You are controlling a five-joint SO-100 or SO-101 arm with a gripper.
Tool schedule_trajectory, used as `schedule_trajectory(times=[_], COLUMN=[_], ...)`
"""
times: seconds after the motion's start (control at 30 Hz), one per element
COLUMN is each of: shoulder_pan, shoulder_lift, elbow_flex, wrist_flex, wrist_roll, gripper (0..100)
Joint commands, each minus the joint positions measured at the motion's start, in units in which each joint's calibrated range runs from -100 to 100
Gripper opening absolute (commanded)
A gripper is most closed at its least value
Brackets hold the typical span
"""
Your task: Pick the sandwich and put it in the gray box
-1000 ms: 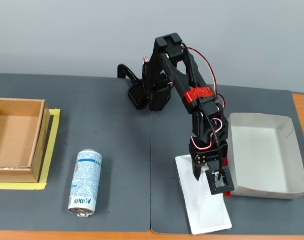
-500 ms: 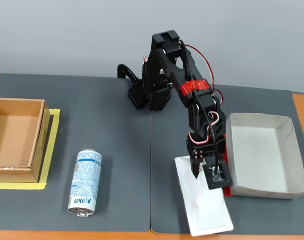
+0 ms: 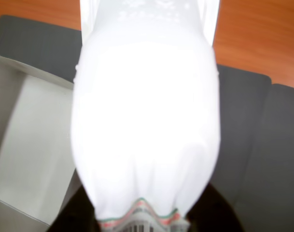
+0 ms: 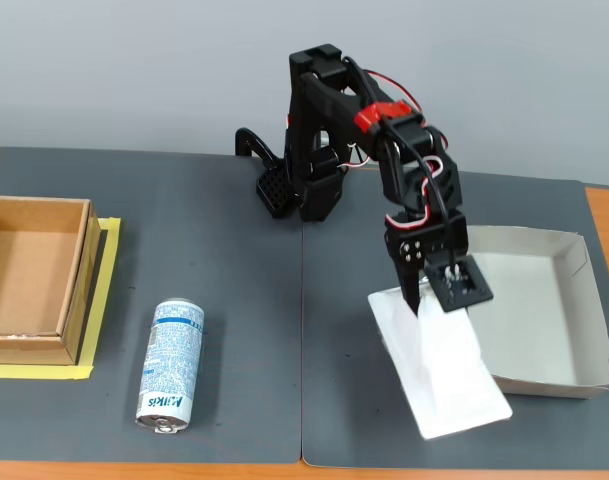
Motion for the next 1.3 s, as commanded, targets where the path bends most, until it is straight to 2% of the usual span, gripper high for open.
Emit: schedule_trajectory(times=[0.0, 0.47, 1.27], shoulder_pan=[-1.9, -12.9, -21.4], shoulder_lift=[-6.3, -9.6, 19.4], elbow_flex=[-1.1, -5.2, -27.9], wrist_flex=[0.9, 0.3, -4.3], wrist_roll=[0.3, 0.3, 0.2], gripper=[2, 2, 2])
